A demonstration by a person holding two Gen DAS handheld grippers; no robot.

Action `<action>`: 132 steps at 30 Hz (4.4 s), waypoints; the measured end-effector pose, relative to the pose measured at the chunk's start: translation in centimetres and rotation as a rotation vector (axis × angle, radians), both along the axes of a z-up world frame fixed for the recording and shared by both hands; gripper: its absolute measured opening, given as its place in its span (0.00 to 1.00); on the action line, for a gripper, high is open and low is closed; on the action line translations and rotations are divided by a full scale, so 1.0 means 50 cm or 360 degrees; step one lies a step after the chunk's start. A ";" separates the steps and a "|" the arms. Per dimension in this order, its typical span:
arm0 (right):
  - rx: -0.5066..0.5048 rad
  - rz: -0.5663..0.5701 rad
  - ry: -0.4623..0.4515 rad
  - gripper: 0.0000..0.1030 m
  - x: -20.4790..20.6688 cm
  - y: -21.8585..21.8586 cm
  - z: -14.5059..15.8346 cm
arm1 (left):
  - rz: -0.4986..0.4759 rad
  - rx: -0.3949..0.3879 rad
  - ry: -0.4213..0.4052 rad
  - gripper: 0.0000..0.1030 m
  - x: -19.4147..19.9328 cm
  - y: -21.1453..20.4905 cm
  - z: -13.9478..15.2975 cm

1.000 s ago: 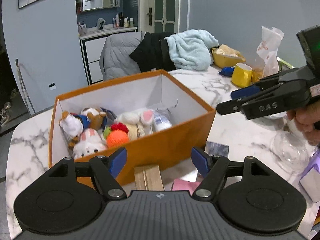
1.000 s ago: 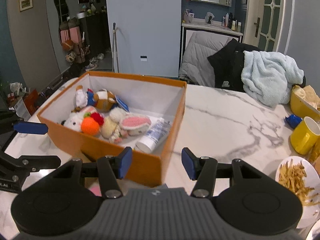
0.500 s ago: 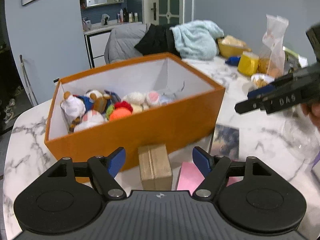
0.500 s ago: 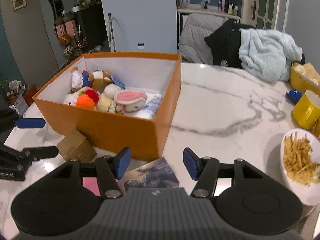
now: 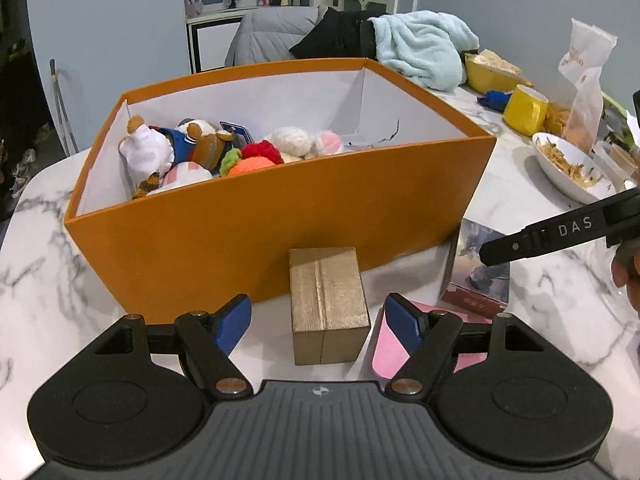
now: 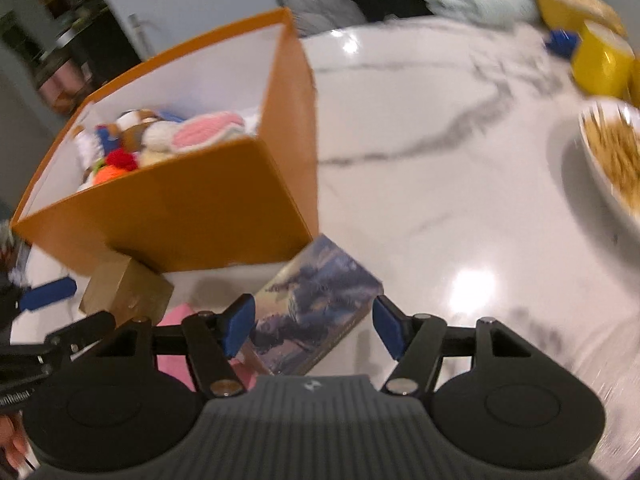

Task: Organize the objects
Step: 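Reach the left tool to the cardboard cube while the right tool reaches the illustrated card, then grasp the illustrated card with the right tool while the left tool grasps the cardboard cube, then carry the cardboard cube and illustrated card over the orange box with both tools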

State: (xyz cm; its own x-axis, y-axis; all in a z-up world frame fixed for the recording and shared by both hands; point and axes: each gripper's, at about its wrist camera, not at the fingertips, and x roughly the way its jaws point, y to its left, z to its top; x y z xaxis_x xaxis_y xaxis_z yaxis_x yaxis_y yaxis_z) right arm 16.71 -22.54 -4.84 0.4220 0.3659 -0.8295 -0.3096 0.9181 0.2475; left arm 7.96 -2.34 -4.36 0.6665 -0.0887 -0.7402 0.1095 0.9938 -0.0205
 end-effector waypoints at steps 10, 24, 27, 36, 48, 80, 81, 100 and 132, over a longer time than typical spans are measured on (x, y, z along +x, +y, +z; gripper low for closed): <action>0.0104 -0.0287 0.0104 0.73 0.009 0.021 -0.037 | -0.0056 0.0106 -0.0016 0.84 0.012 -0.027 -0.015; -0.0253 -0.0093 -0.0130 0.82 -0.007 0.088 -0.054 | -0.0040 0.0037 0.0031 0.60 0.024 -0.006 -0.025; -0.0254 0.0004 -0.0117 0.81 -0.002 0.074 -0.051 | -0.0050 0.0020 0.0044 0.51 0.022 -0.006 -0.023; -0.0302 0.0574 -0.0100 0.71 -0.033 0.040 -0.037 | -0.0090 0.0009 0.0101 0.51 0.005 0.006 -0.017; -0.0455 0.0663 -0.0157 0.68 -0.062 0.020 -0.035 | -0.0119 0.0061 0.0182 0.55 -0.028 -0.006 -0.016; -0.0442 0.0585 -0.0214 0.58 -0.039 0.049 -0.041 | -0.0178 0.0277 0.0224 0.53 -0.017 -0.045 -0.064; -0.0450 0.0594 -0.0217 0.58 -0.044 0.049 -0.040 | -0.0183 0.0276 0.0220 0.53 -0.017 -0.045 -0.062; -0.0270 0.0617 -0.0376 0.58 -0.074 0.021 0.085 | -0.0275 0.0225 -0.0017 0.53 -0.062 -0.054 0.045; 0.0155 0.0221 -0.0532 0.58 0.067 0.161 0.139 | 0.0115 0.0009 -0.0247 0.53 0.157 0.061 0.118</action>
State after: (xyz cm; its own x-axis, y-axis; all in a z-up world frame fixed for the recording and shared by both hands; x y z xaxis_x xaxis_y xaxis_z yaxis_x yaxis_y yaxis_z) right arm 20.07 -14.48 2.12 0.6042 0.5090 -0.6131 -0.5081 0.8388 0.1957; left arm 15.80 0.69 1.56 0.7773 -0.0328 -0.6283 0.0394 0.9992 -0.0033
